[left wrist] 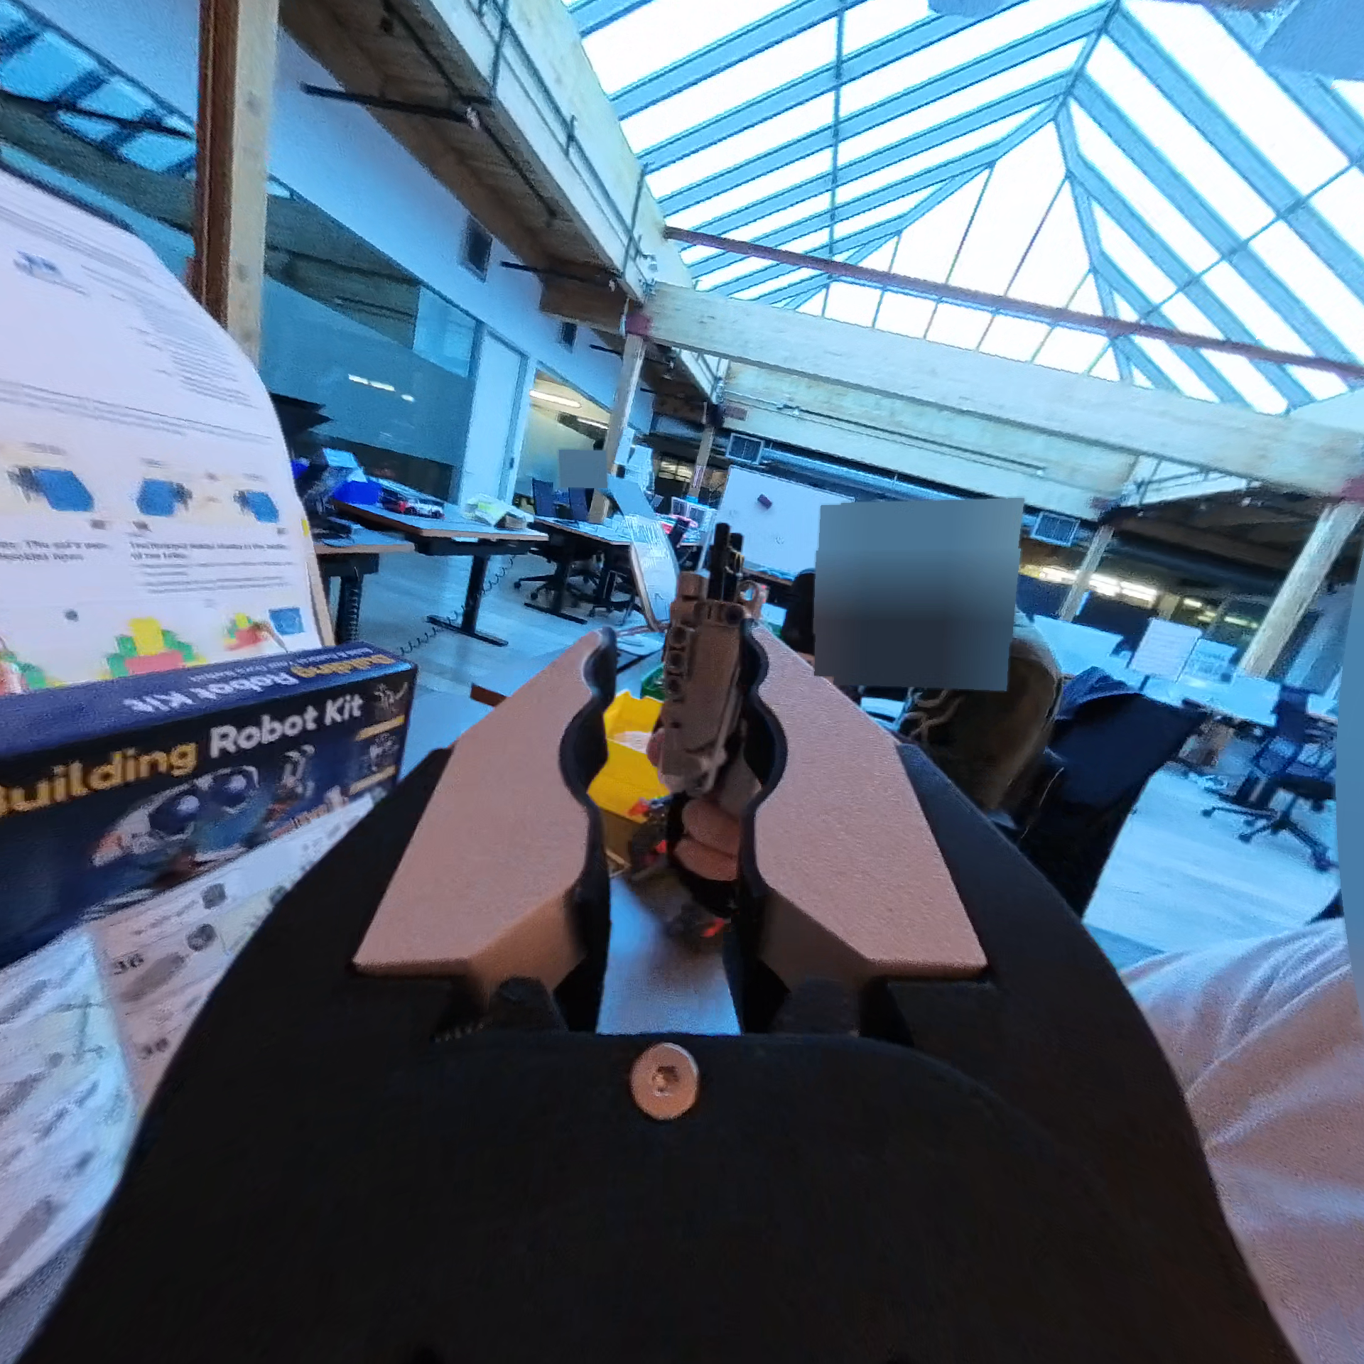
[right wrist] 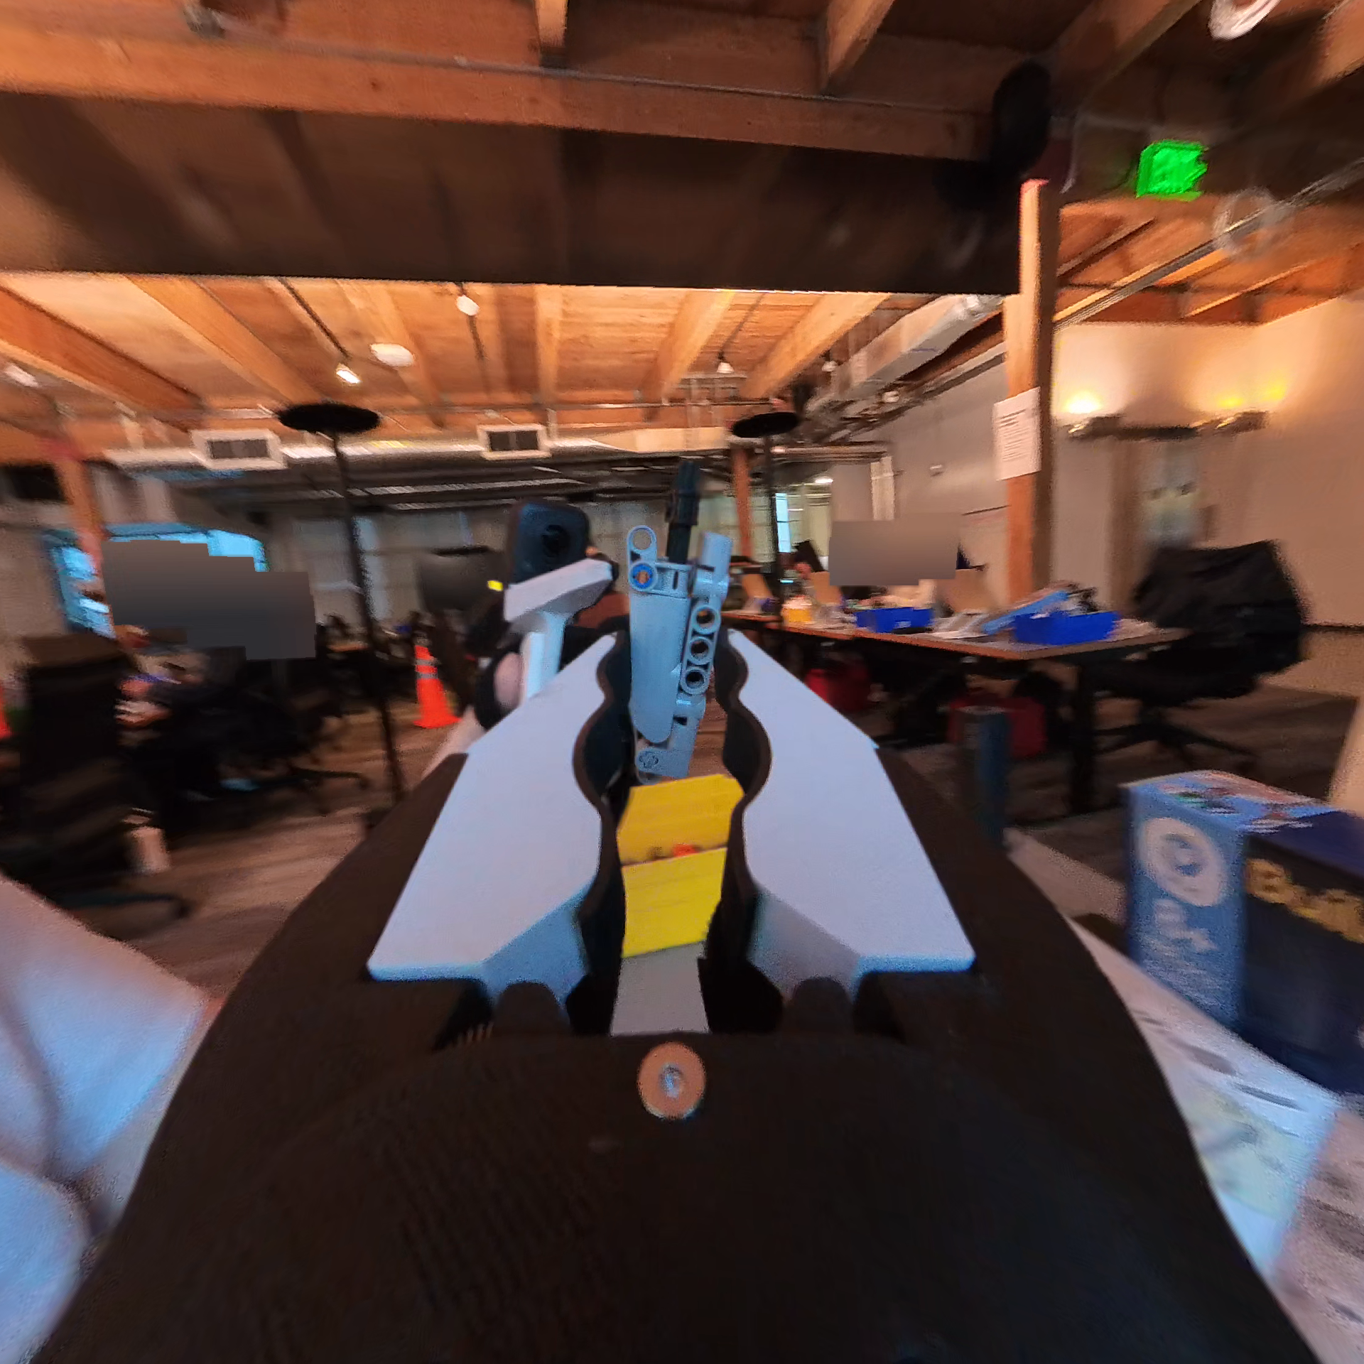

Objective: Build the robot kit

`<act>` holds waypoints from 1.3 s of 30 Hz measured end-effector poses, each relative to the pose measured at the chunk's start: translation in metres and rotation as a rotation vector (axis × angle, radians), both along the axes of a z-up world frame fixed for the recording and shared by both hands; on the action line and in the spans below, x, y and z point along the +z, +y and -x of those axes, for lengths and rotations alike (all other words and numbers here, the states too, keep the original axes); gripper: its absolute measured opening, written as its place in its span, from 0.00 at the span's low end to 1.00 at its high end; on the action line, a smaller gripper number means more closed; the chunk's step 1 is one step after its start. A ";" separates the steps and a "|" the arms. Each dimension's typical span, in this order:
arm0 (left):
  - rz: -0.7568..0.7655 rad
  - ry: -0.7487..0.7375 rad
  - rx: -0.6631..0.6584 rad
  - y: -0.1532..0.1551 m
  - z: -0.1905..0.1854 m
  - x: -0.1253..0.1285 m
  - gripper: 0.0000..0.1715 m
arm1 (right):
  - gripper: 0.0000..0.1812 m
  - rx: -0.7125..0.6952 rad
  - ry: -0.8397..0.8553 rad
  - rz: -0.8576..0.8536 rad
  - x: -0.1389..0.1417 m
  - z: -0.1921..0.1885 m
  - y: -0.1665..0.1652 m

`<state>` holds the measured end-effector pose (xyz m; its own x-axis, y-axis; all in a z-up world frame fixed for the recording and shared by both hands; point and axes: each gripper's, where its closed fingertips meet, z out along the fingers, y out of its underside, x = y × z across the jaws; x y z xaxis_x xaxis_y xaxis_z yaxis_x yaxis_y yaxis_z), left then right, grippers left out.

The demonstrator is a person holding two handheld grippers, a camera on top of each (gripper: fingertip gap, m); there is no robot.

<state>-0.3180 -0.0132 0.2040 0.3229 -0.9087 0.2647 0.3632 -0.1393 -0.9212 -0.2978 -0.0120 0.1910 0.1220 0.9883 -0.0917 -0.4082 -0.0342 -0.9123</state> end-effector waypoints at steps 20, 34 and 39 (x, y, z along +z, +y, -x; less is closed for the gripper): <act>0.117 0.029 -0.199 0.000 -0.018 -0.022 0.13 | 0.12 0.232 -0.102 0.165 -0.024 0.017 -0.003; 0.283 0.078 -0.175 0.018 -0.018 -0.045 0.12 | 0.16 0.269 -0.042 0.438 -0.033 0.011 0.023; 0.302 0.110 -0.165 0.021 -0.022 -0.052 0.12 | 0.12 0.264 -0.097 0.424 -0.039 0.008 0.025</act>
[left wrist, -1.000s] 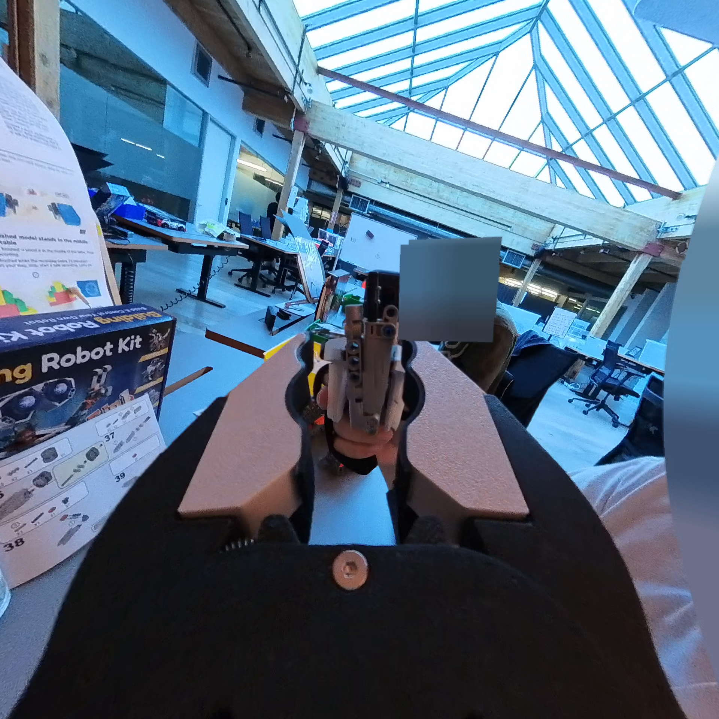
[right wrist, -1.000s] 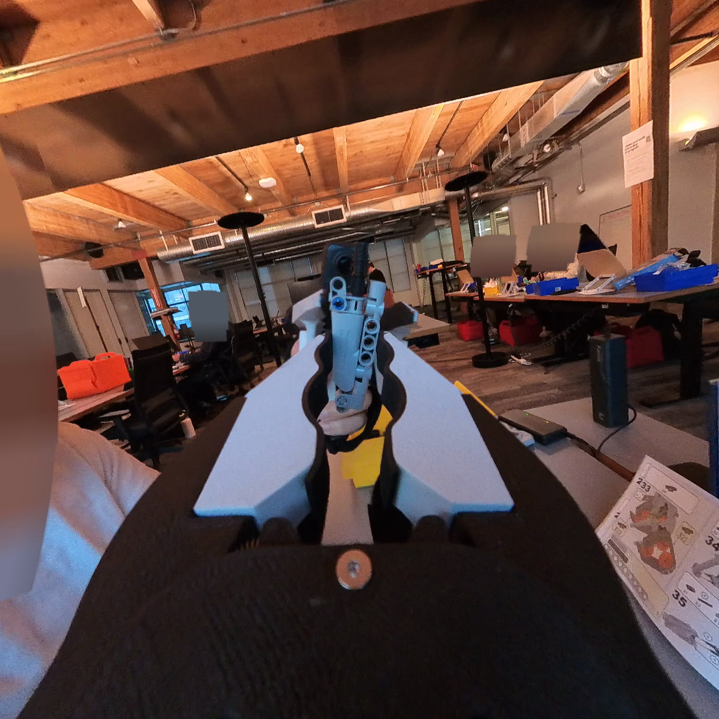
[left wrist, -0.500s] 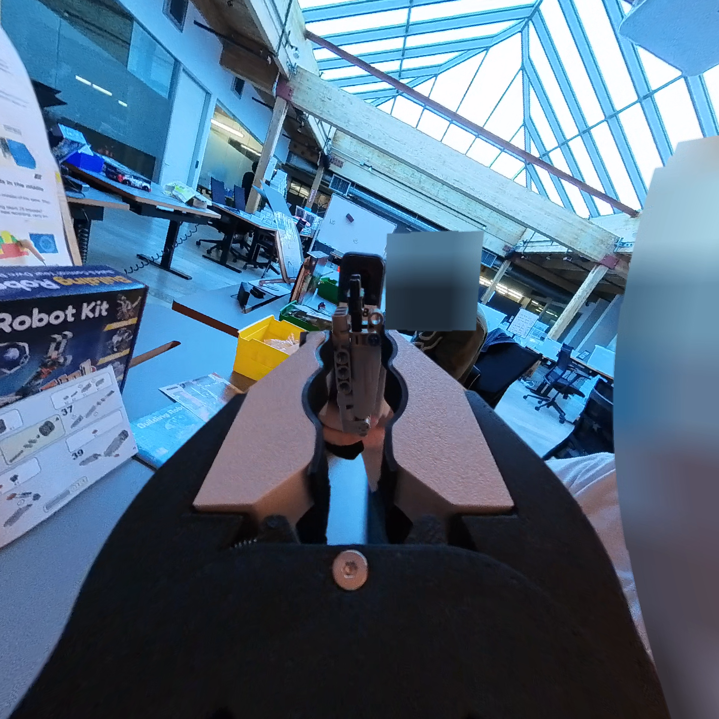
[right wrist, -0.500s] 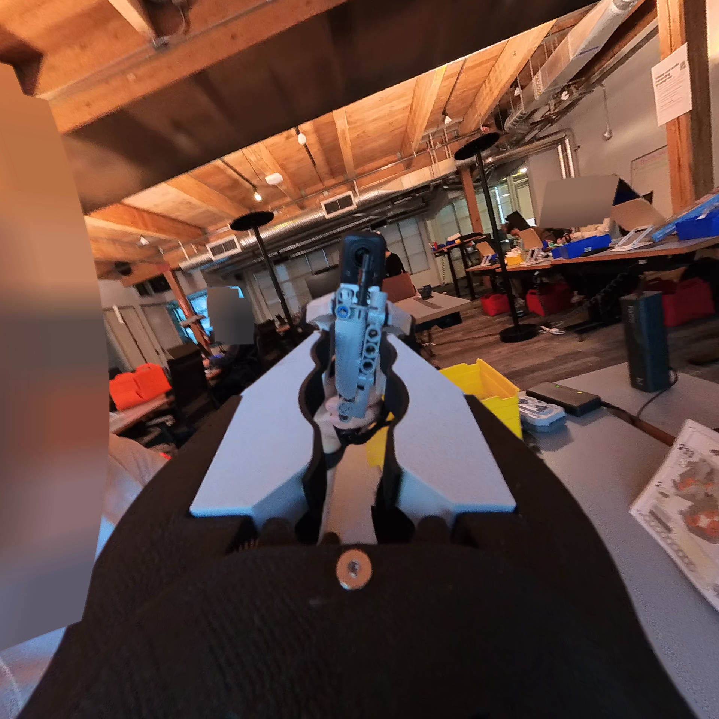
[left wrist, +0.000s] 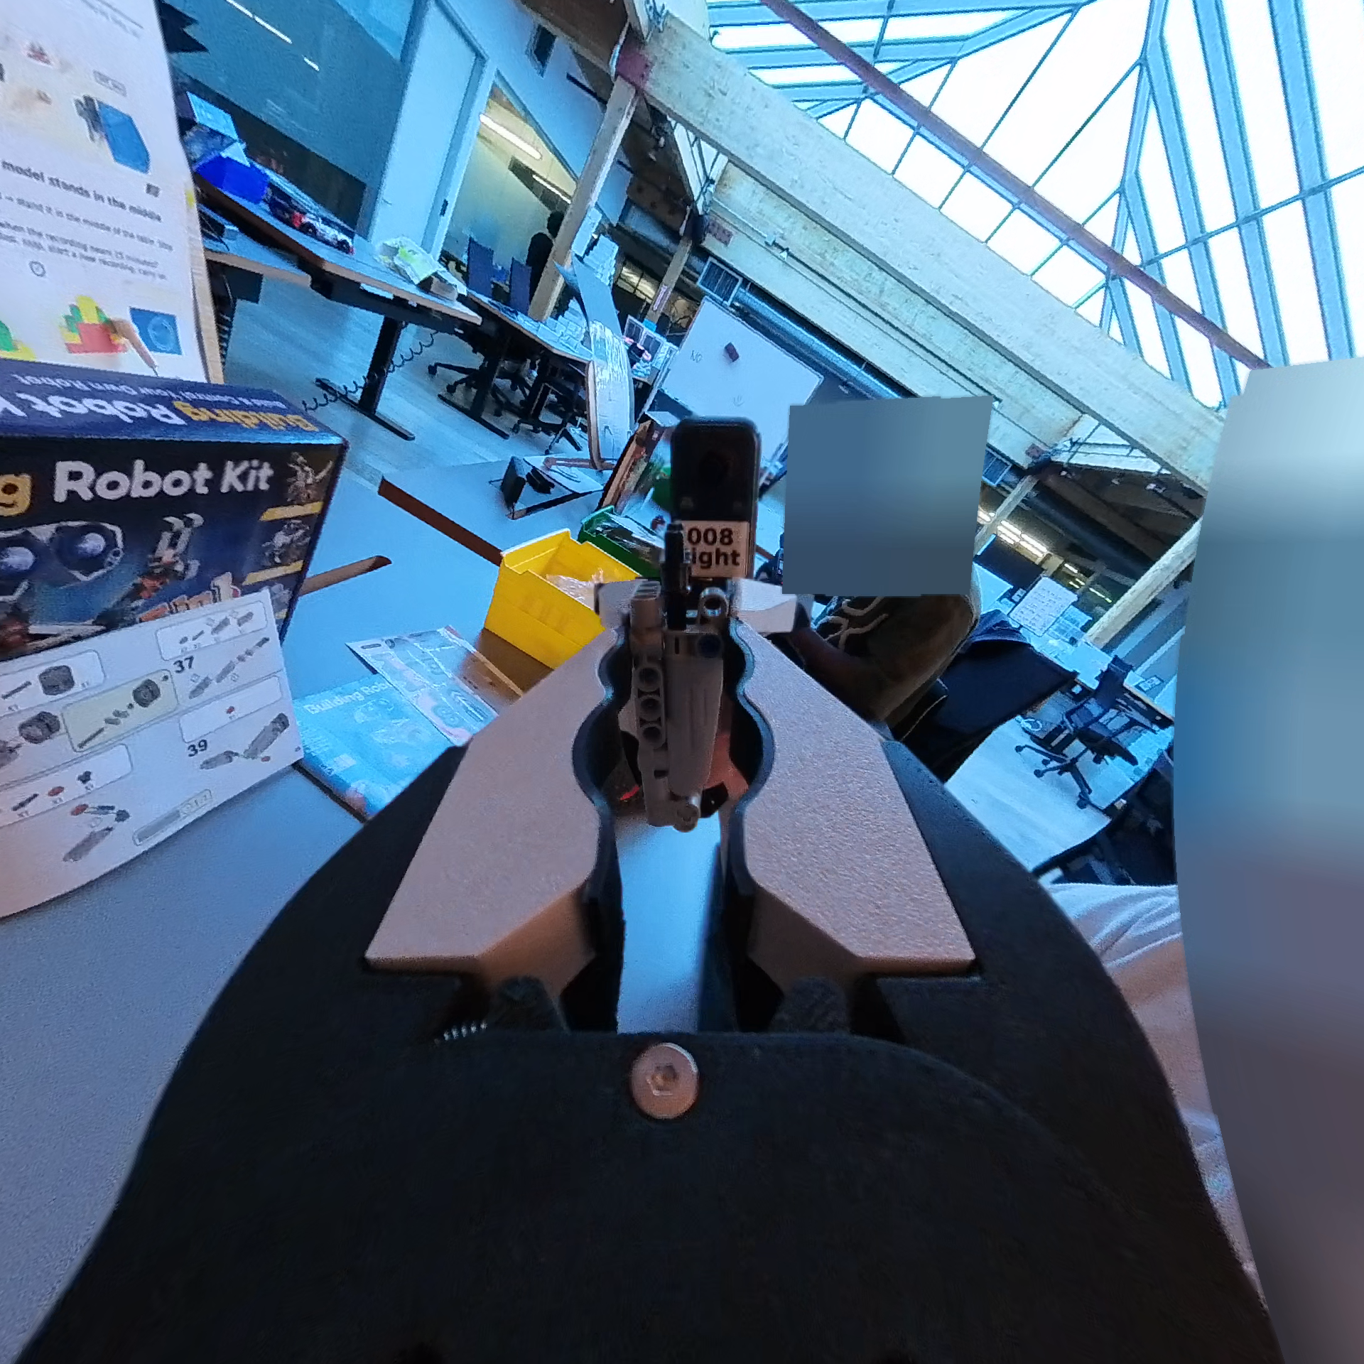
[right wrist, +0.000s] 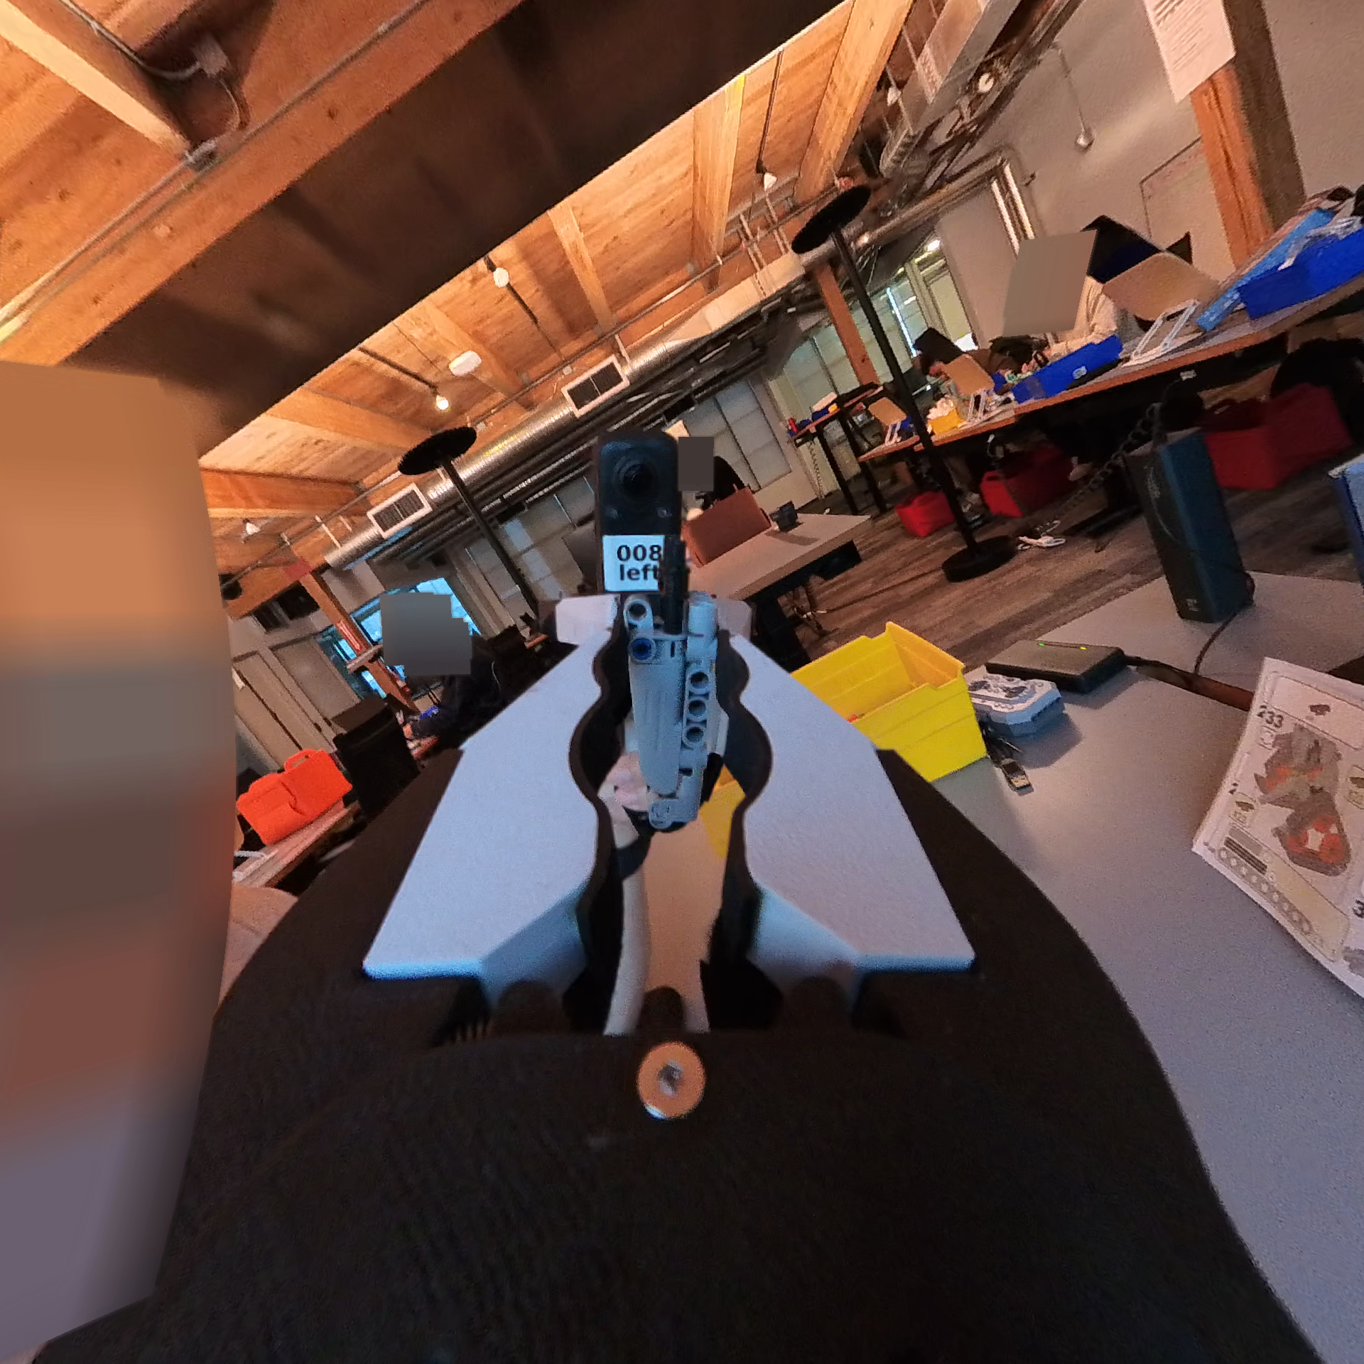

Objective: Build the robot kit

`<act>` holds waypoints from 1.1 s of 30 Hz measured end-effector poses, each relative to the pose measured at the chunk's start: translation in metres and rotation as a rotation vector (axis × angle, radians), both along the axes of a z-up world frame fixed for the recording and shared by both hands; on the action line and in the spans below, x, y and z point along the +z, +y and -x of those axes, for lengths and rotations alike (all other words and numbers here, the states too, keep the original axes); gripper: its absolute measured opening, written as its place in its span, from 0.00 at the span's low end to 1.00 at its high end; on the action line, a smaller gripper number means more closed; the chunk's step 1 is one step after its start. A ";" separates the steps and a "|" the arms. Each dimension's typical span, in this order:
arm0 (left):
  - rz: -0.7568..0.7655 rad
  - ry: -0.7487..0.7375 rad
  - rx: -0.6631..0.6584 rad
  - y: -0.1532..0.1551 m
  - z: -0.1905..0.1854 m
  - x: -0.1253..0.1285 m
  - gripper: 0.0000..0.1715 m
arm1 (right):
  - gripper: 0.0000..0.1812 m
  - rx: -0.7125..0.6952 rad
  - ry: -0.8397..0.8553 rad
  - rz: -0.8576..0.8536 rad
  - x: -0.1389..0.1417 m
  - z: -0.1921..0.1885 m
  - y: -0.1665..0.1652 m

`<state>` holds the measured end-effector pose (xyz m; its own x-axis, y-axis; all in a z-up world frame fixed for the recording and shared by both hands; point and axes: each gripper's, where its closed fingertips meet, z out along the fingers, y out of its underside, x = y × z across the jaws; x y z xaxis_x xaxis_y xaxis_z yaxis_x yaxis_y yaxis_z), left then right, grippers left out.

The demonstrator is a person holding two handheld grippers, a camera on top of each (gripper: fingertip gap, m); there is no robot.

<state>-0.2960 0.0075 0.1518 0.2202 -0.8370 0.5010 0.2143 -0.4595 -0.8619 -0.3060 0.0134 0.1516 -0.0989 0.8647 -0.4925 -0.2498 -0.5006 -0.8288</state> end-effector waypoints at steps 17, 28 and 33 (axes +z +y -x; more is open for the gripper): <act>0.108 -0.090 -0.140 0.005 -0.005 -0.010 0.13 | 0.17 -0.030 0.026 -0.102 -0.002 0.001 0.010; 0.203 -0.055 -0.309 -0.014 -0.010 -0.020 0.13 | 0.59 -0.476 -0.528 -1.374 -0.038 0.006 -0.013; 0.212 -0.034 -0.335 -0.020 -0.015 -0.023 0.13 | 0.53 -0.479 -0.479 -1.396 -0.033 0.010 -0.021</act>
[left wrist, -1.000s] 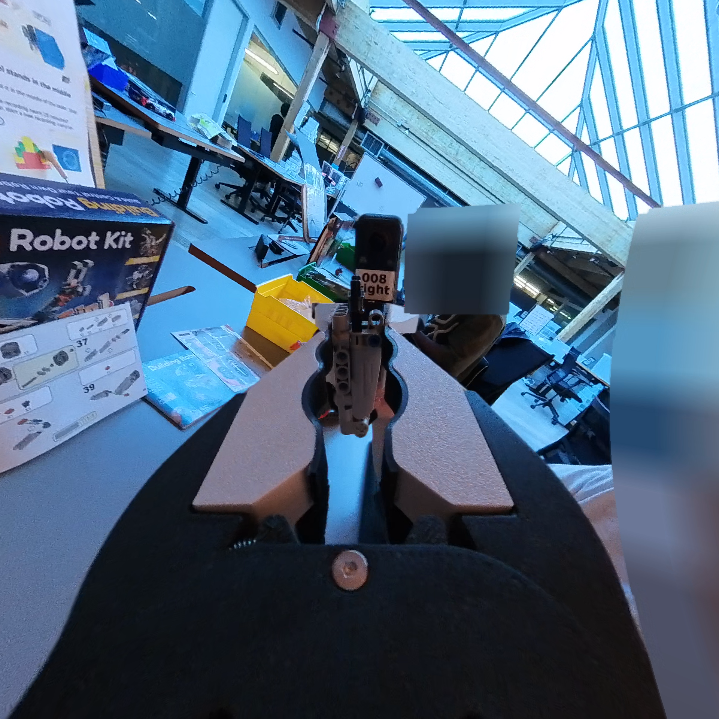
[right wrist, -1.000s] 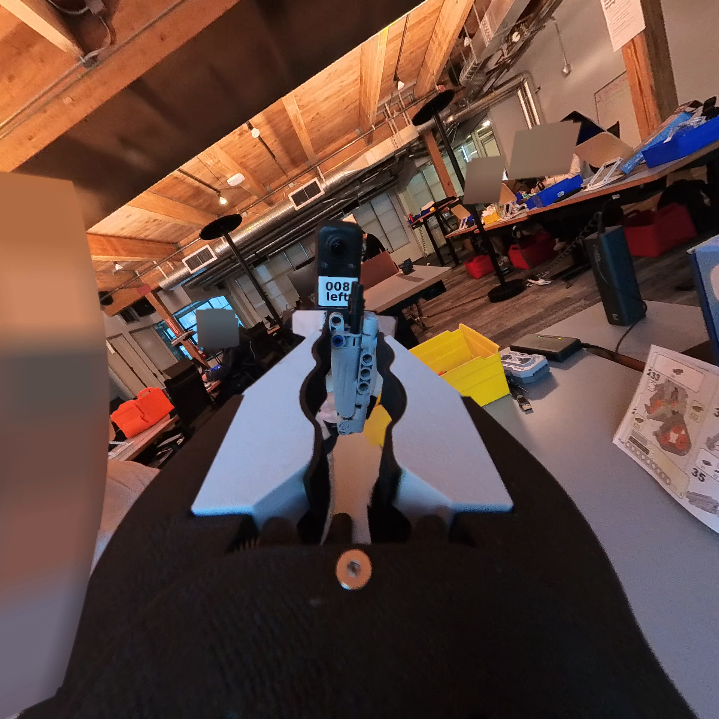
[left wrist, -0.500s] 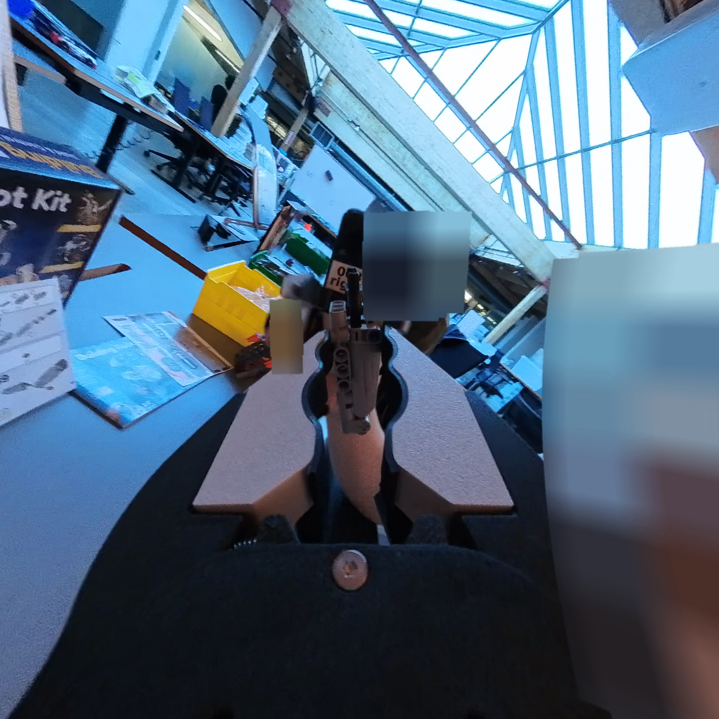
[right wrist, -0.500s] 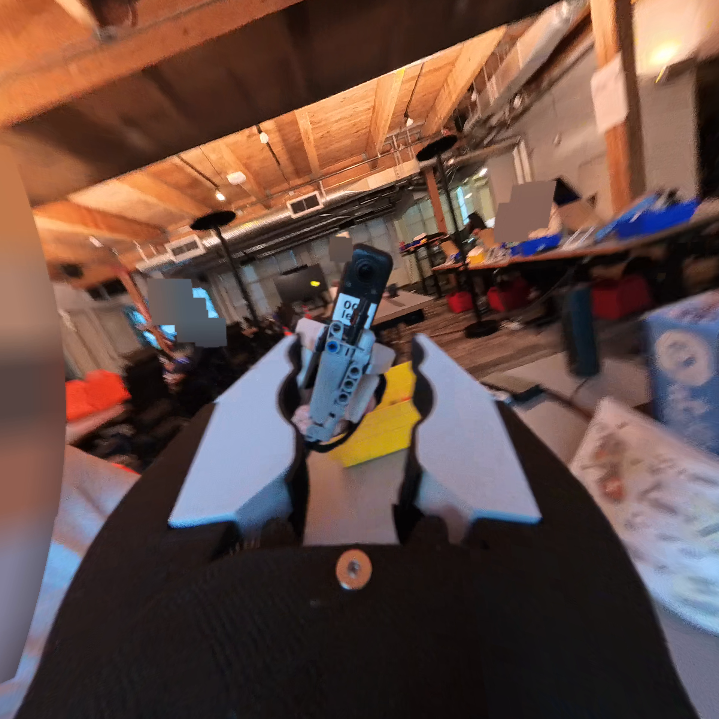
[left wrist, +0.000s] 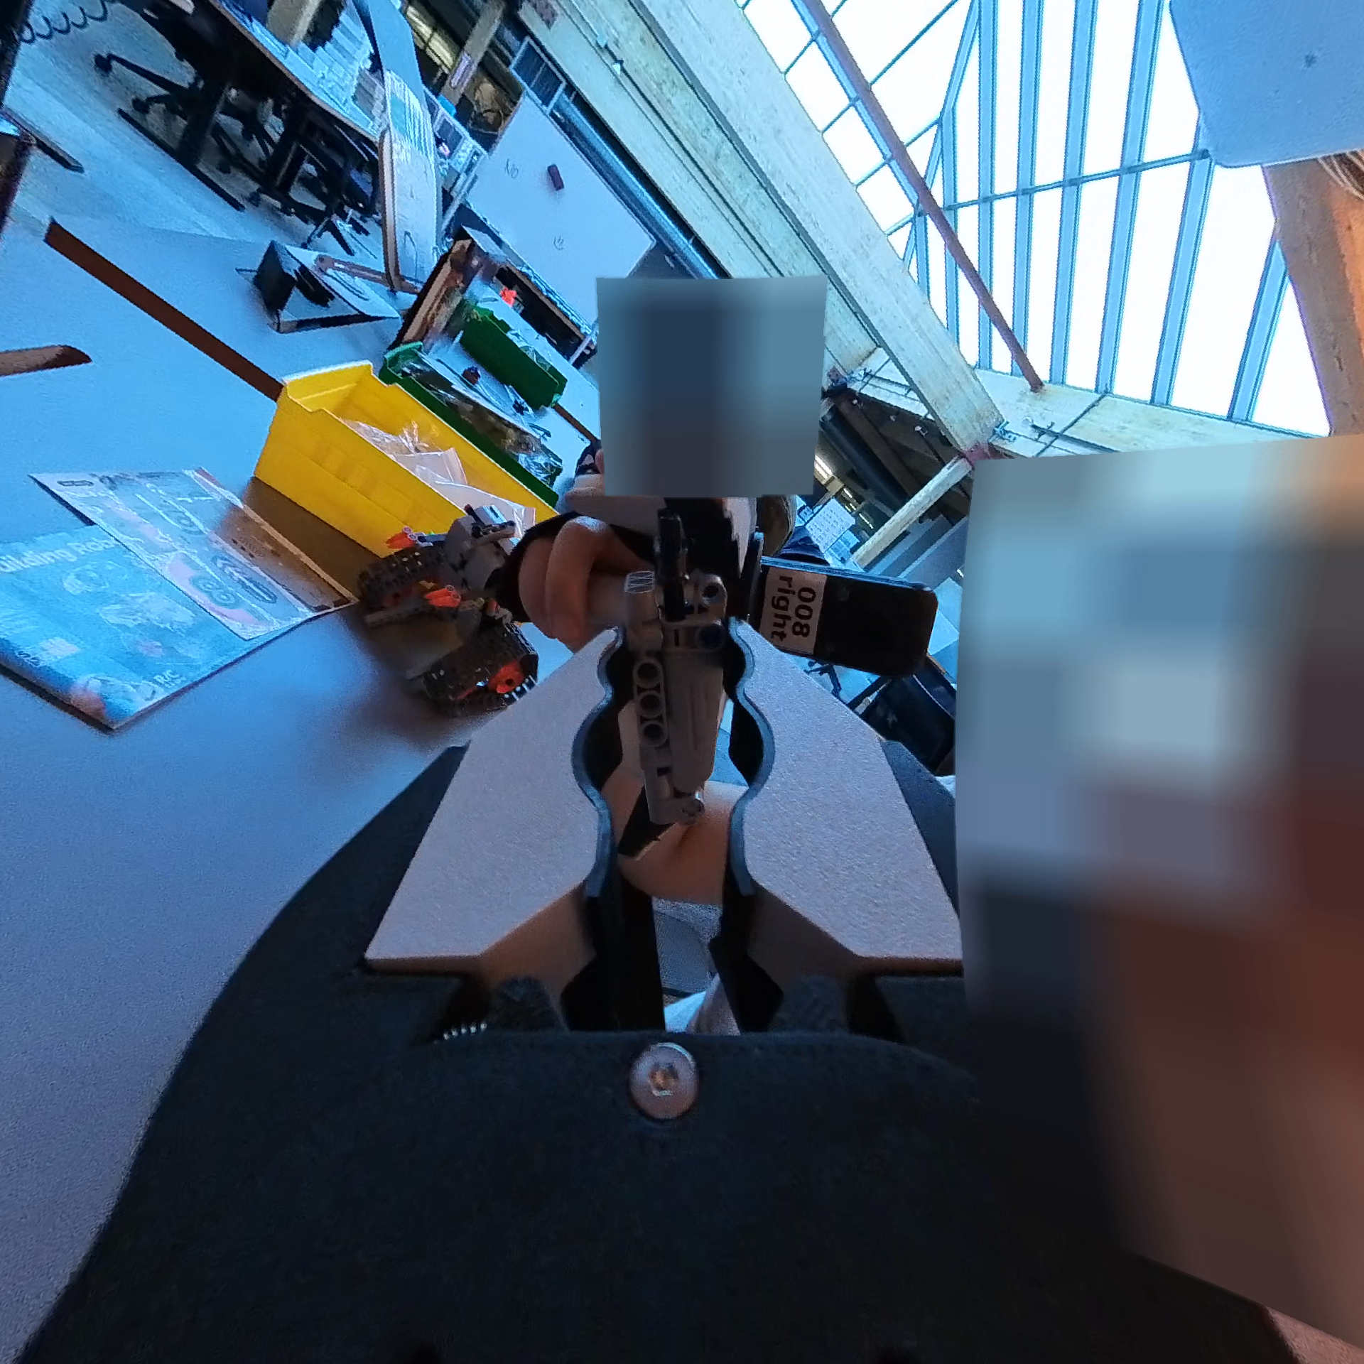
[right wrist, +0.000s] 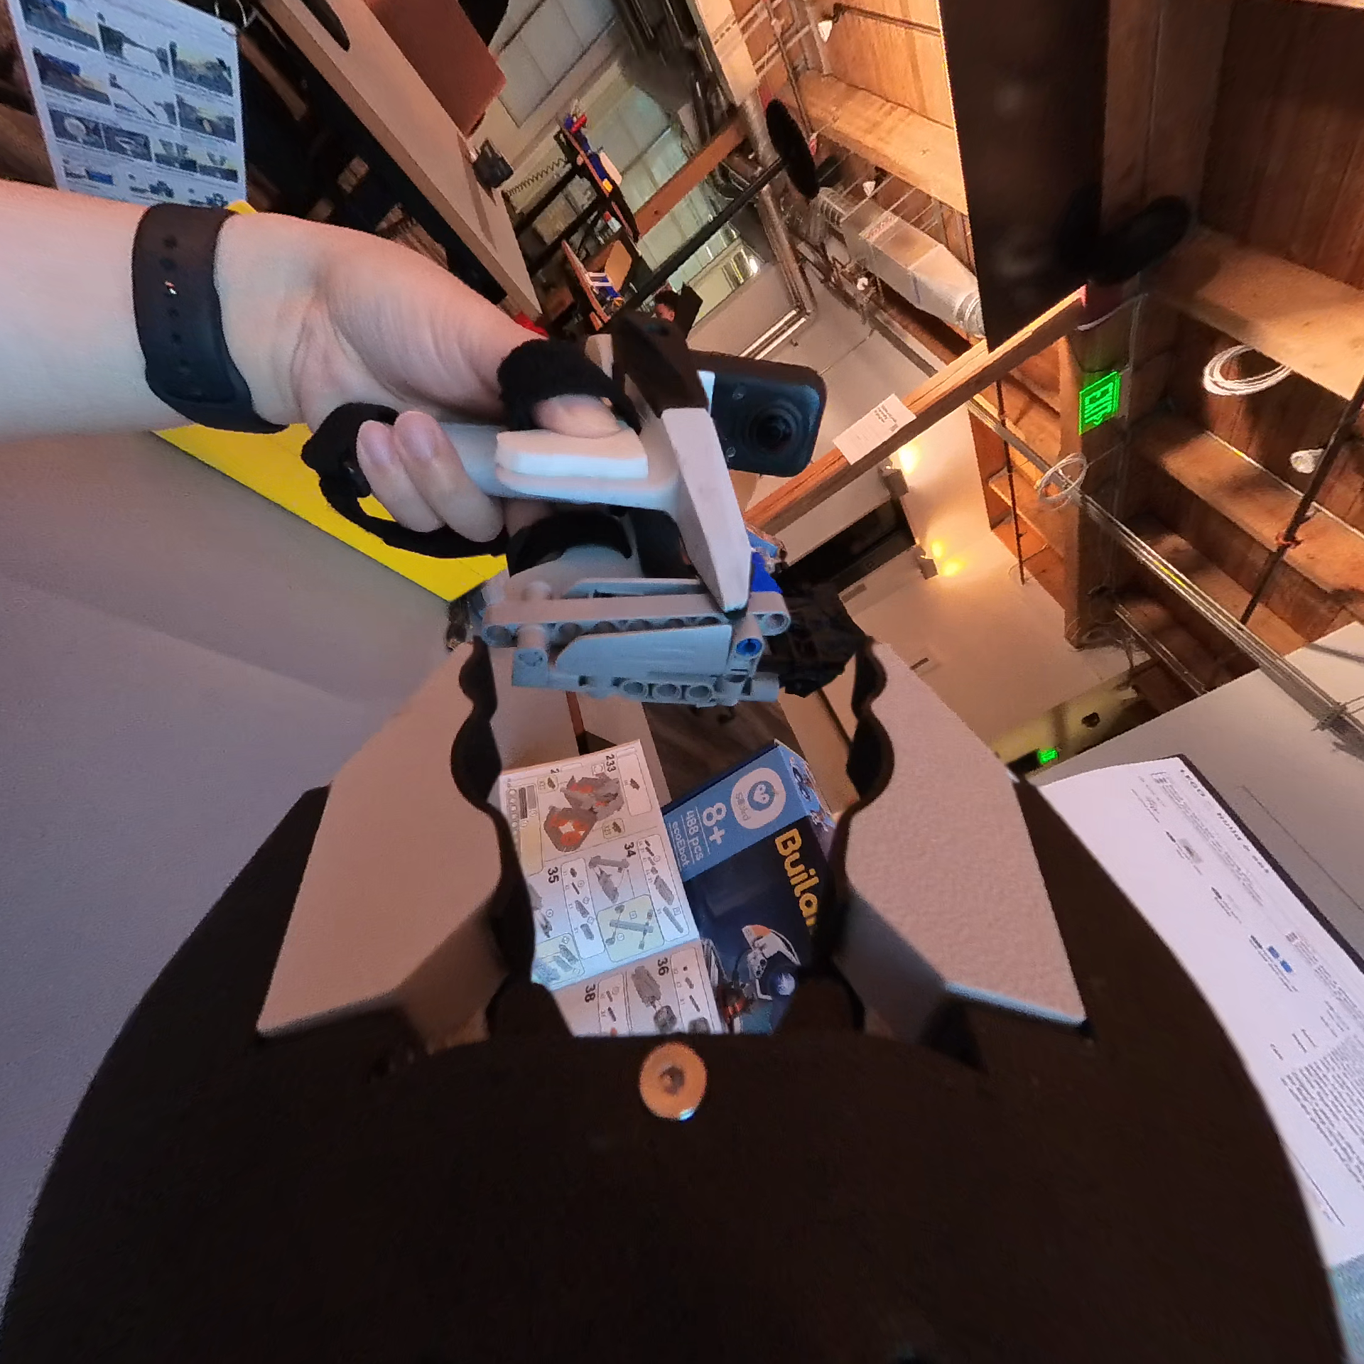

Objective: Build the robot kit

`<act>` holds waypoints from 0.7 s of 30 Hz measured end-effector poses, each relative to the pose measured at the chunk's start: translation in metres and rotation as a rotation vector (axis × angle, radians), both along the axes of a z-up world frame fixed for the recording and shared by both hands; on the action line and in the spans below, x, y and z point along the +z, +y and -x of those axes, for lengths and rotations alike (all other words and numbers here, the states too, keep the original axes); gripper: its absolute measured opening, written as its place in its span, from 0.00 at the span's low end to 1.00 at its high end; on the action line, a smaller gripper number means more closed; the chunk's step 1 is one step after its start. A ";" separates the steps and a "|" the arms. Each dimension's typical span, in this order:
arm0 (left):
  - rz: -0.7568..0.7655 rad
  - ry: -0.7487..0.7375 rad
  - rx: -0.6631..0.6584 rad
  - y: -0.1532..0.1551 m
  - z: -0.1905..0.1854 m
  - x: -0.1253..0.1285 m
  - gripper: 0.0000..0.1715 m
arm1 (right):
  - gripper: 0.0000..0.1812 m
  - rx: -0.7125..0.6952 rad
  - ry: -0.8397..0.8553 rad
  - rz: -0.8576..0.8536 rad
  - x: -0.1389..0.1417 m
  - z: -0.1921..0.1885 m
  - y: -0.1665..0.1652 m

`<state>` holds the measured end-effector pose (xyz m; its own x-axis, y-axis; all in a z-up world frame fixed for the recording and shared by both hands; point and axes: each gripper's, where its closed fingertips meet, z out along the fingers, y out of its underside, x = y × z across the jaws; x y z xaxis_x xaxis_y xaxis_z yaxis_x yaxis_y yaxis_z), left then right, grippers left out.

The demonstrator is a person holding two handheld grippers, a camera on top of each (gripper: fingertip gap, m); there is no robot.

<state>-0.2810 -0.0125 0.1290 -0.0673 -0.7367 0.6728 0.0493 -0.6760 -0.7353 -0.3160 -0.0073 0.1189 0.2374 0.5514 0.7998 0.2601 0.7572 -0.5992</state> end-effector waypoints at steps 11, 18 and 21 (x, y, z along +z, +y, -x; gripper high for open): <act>-0.048 0.041 -0.004 -0.006 0.000 -0.001 0.13 | 0.54 0.063 0.010 0.089 -0.001 0.004 -0.008; -0.058 0.021 -0.004 -0.007 0.002 0.003 0.13 | 0.53 0.061 0.029 0.091 0.004 0.006 -0.009; -0.067 0.029 0.022 -0.003 0.003 0.002 0.13 | 0.53 0.042 0.027 0.094 0.003 0.007 -0.006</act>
